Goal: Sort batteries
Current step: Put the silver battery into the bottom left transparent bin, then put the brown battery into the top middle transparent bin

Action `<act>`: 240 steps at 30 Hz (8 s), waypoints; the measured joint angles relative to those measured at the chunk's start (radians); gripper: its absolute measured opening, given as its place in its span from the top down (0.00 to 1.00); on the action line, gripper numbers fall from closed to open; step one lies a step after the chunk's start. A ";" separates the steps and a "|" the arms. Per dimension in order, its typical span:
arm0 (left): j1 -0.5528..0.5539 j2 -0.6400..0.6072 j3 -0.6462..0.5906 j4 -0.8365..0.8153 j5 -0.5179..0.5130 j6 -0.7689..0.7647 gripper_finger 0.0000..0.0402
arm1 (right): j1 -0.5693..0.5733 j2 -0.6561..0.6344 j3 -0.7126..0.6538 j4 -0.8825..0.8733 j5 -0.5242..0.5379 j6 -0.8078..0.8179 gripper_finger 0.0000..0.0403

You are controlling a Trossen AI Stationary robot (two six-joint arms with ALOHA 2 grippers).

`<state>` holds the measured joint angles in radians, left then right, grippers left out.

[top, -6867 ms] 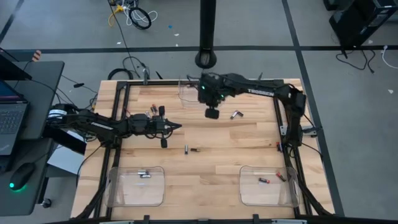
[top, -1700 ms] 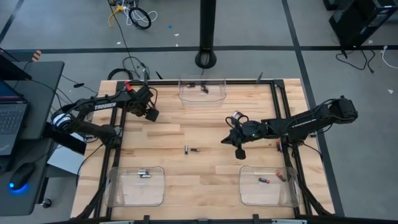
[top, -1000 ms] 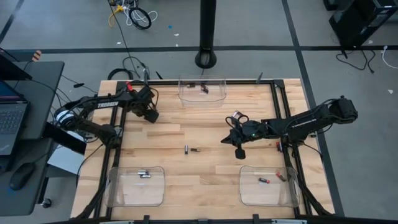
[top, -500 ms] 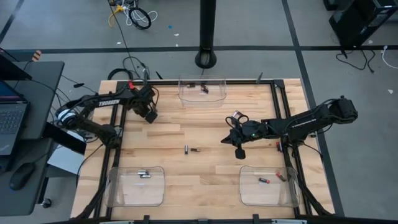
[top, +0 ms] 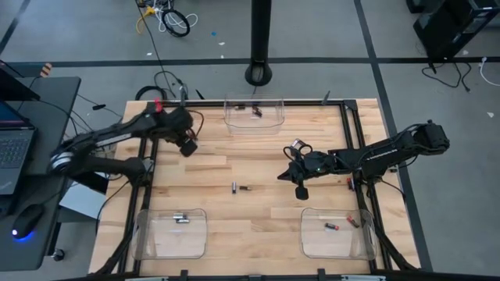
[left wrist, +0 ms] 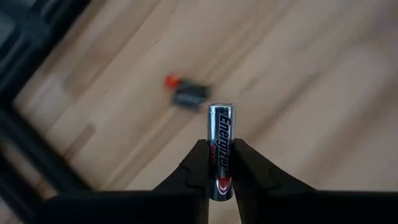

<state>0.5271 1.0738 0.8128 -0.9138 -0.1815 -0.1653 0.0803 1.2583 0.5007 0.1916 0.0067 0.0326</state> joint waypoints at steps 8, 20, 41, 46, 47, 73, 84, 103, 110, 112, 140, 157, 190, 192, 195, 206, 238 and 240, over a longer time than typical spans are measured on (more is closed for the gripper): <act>-0.420 -0.247 0.080 -0.020 -0.020 -0.176 0.88 | -0.003 0.000 0.000 0.018 0.000 -0.002 0.98; -0.968 -0.099 0.084 0.004 -0.181 -0.322 0.88 | -0.039 0.000 0.000 0.040 0.000 -0.018 0.98; -1.477 0.362 0.272 -0.019 0.012 -1.043 0.88 | -0.111 0.000 0.000 0.039 -0.065 -0.138 0.98; -1.483 0.456 0.272 -0.021 0.012 -1.038 0.88 | -0.151 0.000 0.000 0.060 -0.117 -0.167 0.98; -1.483 0.471 0.271 -0.020 0.012 -1.034 0.88 | -0.159 0.000 0.000 0.066 -0.129 -0.167 0.98; -1.440 0.478 0.012 0.207 0.094 -0.928 0.88 | -0.178 0.000 0.000 0.114 -0.139 -0.141 0.98; -1.416 0.483 0.129 0.132 0.116 -0.911 0.66 | -0.178 0.000 0.000 0.114 -0.139 -0.122 0.96; -1.386 0.057 0.057 0.168 -0.433 -0.785 0.98 | -0.105 0.000 0.026 0.109 -0.042 -0.069 0.98; -1.264 -0.222 -0.214 0.535 -0.457 -0.451 0.99 | -0.028 0.019 0.092 0.063 0.030 0.015 0.96; -1.220 -0.282 -0.280 0.650 -0.447 -0.352 0.99 | -0.011 0.057 0.120 0.046 0.046 0.039 0.97; -1.023 -0.347 -0.393 0.886 -0.417 0.086 0.97 | 0.095 0.687 0.659 -0.270 0.187 0.262 0.65; -1.023 -0.347 -0.393 0.885 -0.428 0.116 0.97 | 0.069 0.688 0.624 -0.263 0.188 0.253 0.62; -1.024 -0.347 -0.391 0.897 -0.485 0.110 0.97 | 0.057 0.802 0.550 -0.038 0.148 0.195 0.77; -1.024 -0.347 -0.391 0.896 -0.495 0.109 0.97 | 0.056 0.798 0.549 -0.039 0.142 0.181 0.85; -1.023 -0.347 -0.391 0.897 -0.500 0.106 0.97 | 0.049 0.775 0.548 -0.047 0.084 0.143 0.85; -1.023 -0.320 -0.391 0.926 -0.505 0.110 0.97 | -0.051 0.552 0.543 -0.151 0.046 0.021 0.85; -1.017 -0.219 -0.391 1.042 -0.529 0.157 0.97 | -0.677 1.002 1.308 -0.799 -0.113 -0.081 0.85; -1.017 -0.219 -0.391 1.042 -0.529 0.156 0.97 | -0.683 1.013 1.308 -0.806 -0.117 -0.081 0.85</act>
<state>-0.4904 0.8543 0.4217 0.1283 -0.7100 -0.0090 -0.6027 2.2716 1.8084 -0.6139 -0.1103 -0.0481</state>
